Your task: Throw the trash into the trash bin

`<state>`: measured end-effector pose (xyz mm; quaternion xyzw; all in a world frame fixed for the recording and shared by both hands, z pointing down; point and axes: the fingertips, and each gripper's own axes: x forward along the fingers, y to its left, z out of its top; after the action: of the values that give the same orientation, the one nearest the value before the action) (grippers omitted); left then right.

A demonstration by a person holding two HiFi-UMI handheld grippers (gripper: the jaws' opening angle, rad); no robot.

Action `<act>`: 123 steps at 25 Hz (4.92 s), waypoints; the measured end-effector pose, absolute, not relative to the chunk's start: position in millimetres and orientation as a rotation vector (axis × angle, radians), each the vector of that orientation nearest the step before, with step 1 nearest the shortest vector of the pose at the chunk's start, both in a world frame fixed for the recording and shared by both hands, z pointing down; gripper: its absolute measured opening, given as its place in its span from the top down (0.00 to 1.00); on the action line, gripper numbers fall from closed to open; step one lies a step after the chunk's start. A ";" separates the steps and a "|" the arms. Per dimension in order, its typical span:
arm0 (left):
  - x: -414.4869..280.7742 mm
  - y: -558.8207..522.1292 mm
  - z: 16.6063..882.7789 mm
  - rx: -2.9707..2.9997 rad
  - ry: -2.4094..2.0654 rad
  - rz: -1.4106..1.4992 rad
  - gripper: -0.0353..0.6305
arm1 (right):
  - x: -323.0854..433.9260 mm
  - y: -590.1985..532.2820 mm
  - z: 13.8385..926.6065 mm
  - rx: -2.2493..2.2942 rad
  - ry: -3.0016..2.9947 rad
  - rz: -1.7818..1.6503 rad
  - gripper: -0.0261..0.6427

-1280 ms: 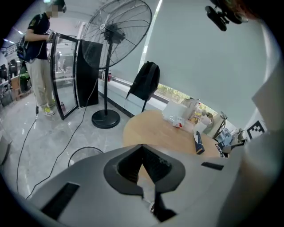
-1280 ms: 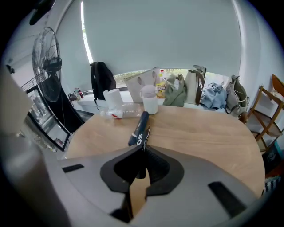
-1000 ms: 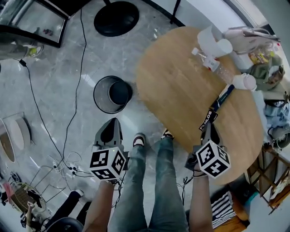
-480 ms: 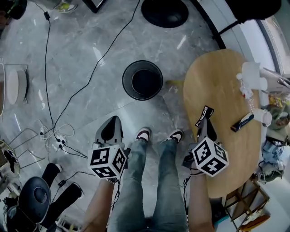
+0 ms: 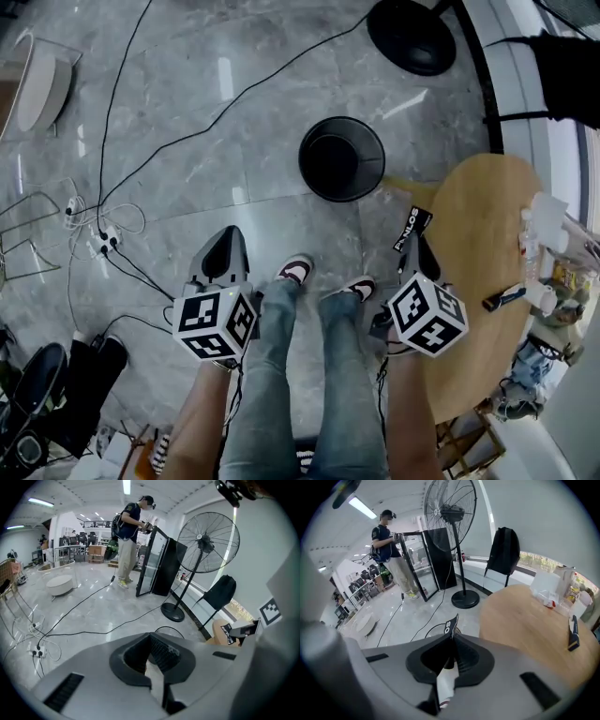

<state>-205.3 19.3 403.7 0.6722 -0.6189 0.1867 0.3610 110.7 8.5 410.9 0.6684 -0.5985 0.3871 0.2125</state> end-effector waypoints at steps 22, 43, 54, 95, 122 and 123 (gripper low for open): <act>-295.8 38.3 492.9 1.593 -1.709 0.513 0.93 | 23.8 -76.4 566.6 1.522 -1.792 0.856 0.93; -197.1 -12.1 429.6 1.833 -1.518 0.615 0.93 | 103.0 -35.6 457.9 1.793 -1.798 0.995 0.73; -48.0 -31.1 384.9 2.121 -1.229 0.741 0.93 | 246.3 55.2 406.6 2.175 -1.475 1.075 0.74; 196.2 -3.6 421.7 2.308 -0.855 0.977 0.93 | 450.8 206.1 476.6 2.549 -0.788 1.337 0.80; 44.2 -21.9 403.7 2.207 -1.057 0.810 0.93 | 330.8 172.7 420.7 2.485 -0.979 1.146 0.82; 31.2 -23.9 403.5 2.196 -1.077 0.803 0.93 | 320.8 164.3 418.8 2.470 -1.009 1.133 0.82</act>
<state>31.2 -23.9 403.5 0.8190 -0.4015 0.2994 0.2800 320.8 164.3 418.8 0.8459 -0.3454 0.3880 0.1210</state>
